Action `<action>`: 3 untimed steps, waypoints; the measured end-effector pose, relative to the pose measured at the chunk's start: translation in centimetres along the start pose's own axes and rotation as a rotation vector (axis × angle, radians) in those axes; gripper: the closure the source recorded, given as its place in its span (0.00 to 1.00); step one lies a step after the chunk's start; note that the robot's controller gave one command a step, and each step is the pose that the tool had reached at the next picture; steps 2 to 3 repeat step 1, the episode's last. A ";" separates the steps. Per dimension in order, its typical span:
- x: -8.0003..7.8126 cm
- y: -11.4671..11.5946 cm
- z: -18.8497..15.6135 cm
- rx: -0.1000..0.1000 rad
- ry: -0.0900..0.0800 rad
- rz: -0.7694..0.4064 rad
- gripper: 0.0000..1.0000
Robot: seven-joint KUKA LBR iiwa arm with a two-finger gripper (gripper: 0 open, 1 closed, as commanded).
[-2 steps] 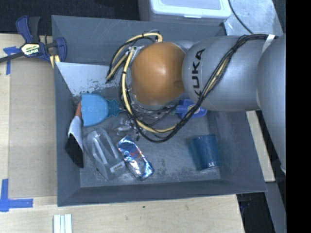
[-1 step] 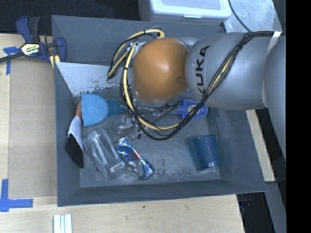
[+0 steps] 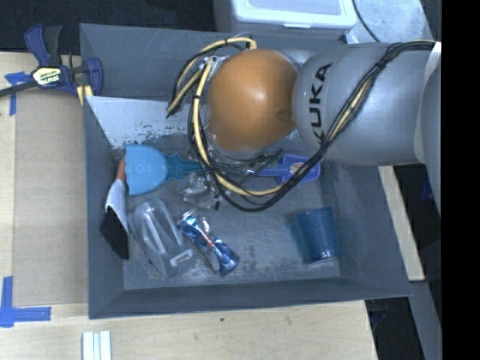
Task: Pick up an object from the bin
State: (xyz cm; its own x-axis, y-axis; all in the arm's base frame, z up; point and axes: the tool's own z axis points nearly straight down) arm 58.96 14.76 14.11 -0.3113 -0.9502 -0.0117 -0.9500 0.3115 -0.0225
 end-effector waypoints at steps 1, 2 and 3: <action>-0.1 -0.1 -1.0 0.003 -0.003 0.004 1.00; -0.1 -0.1 -1.0 0.003 -0.003 0.004 1.00; -0.1 -0.1 -1.0 0.003 -0.003 0.004 1.00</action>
Offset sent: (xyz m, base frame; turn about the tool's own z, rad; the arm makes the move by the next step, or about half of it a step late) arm 0.0007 0.0002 0.0187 0.0028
